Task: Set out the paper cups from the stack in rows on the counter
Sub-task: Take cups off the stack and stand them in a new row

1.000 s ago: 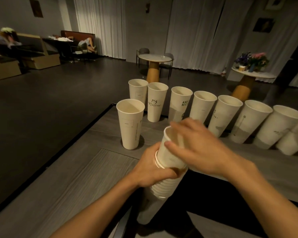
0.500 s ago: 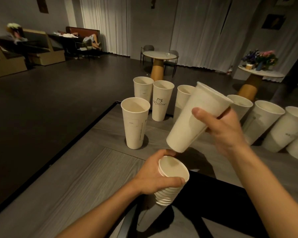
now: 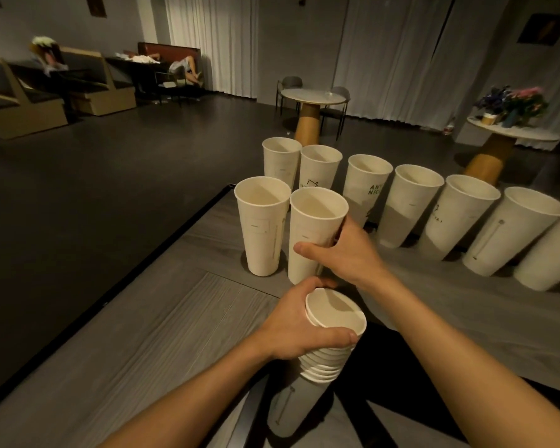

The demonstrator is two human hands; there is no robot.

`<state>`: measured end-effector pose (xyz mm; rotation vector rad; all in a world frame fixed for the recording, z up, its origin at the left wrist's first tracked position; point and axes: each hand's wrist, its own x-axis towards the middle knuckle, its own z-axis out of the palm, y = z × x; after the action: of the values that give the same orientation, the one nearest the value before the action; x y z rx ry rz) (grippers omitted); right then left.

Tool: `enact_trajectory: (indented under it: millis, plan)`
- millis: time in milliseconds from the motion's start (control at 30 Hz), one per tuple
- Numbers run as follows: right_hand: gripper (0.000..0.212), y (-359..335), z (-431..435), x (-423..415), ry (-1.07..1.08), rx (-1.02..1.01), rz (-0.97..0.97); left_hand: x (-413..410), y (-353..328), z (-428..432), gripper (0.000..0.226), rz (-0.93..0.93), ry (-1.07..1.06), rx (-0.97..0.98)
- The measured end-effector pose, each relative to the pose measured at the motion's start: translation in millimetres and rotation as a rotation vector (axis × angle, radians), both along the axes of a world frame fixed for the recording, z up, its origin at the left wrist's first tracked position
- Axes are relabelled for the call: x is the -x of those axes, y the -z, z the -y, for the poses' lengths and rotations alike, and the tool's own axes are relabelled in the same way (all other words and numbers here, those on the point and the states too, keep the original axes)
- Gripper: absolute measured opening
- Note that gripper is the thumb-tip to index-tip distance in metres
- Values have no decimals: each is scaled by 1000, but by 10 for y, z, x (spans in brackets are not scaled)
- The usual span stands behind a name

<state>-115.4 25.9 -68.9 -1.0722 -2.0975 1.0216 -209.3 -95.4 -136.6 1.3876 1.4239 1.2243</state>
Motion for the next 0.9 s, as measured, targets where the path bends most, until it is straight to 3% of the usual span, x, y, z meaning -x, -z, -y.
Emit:
enact_trajectory:
  millis: [133,267,300,367,433,700,900]
  plan:
    - [76,-28,147,-118,22,-3,158,6,13,0,82,29,0,-9]
    - [106,-98,536,-364,114,9,511,-29,34,0,96,49,14,-17]
    - [94,-103,644,-430,46,8,578,-34,47,2,101,47,12,-22]
    - [49,-113,820,-527,-105,-22,629,-38,80,-2,111,19,22,-33]
    - [36,-123,911,-598,-139,-74,630,-57,91,16,117,-18,42,-30]
    - [65,-198,1033,-703,23,-296,653,-190,47,55,95,-17,3,-136]
    - [62,-228,1084,-734,46,-260,680,-157,42,34,91,-73,43,-175]
